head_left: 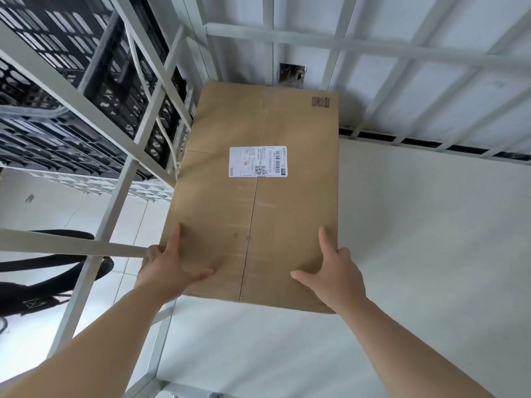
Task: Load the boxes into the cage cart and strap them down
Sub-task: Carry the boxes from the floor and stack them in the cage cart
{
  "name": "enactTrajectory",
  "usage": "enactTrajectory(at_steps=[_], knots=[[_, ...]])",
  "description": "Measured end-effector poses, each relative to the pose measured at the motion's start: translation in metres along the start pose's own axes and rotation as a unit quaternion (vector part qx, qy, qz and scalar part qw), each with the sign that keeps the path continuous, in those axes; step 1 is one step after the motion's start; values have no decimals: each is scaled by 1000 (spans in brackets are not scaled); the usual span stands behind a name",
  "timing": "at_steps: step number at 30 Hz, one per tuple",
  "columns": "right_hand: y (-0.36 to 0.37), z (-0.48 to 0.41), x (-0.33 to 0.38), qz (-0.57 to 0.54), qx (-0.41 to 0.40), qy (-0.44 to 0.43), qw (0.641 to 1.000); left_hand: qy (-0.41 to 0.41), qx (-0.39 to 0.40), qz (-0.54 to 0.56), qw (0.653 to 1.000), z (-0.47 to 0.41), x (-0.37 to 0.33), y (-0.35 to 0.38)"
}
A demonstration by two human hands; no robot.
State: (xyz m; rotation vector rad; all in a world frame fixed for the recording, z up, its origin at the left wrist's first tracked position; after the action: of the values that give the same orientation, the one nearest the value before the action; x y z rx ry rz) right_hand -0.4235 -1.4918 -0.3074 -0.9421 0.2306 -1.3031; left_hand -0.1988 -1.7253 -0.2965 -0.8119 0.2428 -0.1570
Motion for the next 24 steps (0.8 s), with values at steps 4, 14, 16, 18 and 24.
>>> enactTrajectory(at_steps=[4,14,16,18,24], knots=[[14,-2,1,34,14,-15,999,-5,-4,-44,999,-5,1,10],[-22,5,22,78,-52,-86,992,96,-90,-158,979,21,-43,-18],[-50,14,34,86,-91,-120,985,113,-111,-153,975,36,-65,-37],[-80,27,45,89,-114,-148,978,143,-134,-141,970,54,-85,-55],[-267,134,82,129,-234,-198,943,253,-236,-146,927,189,-197,-187]])
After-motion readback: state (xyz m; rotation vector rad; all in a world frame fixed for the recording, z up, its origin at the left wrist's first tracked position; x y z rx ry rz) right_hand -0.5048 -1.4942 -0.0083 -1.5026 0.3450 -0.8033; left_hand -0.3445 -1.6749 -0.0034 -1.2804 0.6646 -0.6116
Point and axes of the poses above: each hand's wrist, its own z-axis away from the middle knuckle, its own y-axis out of the palm, x = y × z, the point moved 5 cm from there along -z, towards the middle knuckle, and after that the axes turned 1 degree about x, right-handed, at the moved point
